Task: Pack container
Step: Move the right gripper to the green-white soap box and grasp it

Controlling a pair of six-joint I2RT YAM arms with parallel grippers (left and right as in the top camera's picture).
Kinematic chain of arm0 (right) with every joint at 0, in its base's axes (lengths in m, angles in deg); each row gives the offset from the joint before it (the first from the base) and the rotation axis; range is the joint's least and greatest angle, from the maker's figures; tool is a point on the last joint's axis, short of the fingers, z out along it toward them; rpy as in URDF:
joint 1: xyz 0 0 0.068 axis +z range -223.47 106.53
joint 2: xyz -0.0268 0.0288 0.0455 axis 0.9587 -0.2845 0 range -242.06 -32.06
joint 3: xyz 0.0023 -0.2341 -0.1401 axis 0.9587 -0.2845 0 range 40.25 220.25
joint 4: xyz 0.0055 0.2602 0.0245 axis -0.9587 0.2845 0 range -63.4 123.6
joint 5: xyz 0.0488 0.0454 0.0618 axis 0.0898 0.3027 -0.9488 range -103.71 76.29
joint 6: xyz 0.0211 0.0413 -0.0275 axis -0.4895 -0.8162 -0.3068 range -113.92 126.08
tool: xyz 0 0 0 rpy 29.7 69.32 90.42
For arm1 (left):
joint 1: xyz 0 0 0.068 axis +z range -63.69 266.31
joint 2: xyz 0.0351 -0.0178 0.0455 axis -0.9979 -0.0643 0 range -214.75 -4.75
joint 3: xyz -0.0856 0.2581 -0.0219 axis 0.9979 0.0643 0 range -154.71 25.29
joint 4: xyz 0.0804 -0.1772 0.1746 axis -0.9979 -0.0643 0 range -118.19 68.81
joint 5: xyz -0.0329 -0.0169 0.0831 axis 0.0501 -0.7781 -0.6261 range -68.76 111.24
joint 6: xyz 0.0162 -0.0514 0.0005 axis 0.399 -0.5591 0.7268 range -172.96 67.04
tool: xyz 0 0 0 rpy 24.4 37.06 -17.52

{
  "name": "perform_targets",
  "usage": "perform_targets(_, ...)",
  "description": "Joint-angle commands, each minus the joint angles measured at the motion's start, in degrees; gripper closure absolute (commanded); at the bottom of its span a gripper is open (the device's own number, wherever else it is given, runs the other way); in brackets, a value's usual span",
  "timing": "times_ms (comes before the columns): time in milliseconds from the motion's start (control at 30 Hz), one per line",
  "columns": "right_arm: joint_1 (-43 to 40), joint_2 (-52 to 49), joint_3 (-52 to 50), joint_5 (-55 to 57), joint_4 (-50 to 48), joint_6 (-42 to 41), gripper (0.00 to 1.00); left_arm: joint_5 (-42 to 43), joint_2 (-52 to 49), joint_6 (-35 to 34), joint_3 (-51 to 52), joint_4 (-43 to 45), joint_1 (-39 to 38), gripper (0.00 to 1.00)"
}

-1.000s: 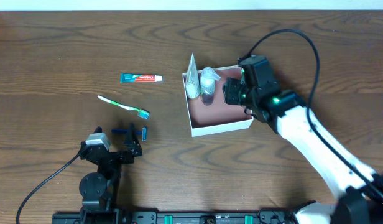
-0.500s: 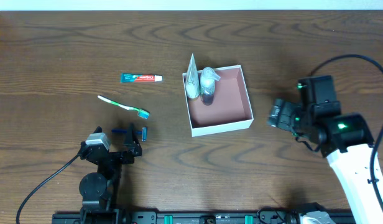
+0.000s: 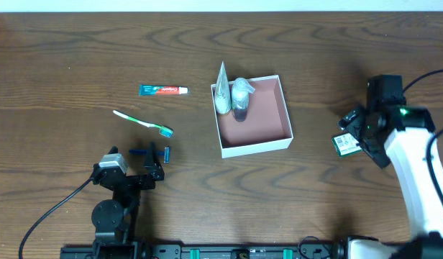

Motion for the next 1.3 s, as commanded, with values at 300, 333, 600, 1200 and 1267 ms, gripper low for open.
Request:
perform_targets(300, -0.50, -15.63, 0.35, -0.17, -5.57, -10.78, 0.01, 0.66, 0.35, 0.50, 0.83, -2.12, 0.35, 0.02)
perform_targets(333, -0.52, -16.22, 0.35, -0.17, -6.05, -10.78, 0.01, 0.66, 0.35, 0.50, 0.83, -2.10, 0.35, 0.02)
perform_targets(600, -0.52, -22.32, 0.31, -0.85, -10.64, -10.86, 0.01, 0.68, 0.35, 0.50, 0.83, -2.12, 0.35, 0.02)
perform_targets(1200, -0.79, -28.24, 0.24, -0.63, -16.76, -1.84, 0.12, 0.66, 0.35, 0.48, 0.83, -2.12, 0.35, 0.02)
perform_targets(1267, -0.79, -28.24, 0.22, -0.63, -16.98, 1.44, 0.22, 0.68, 0.35, 0.48, 0.83, -2.12, 0.35, 0.02)
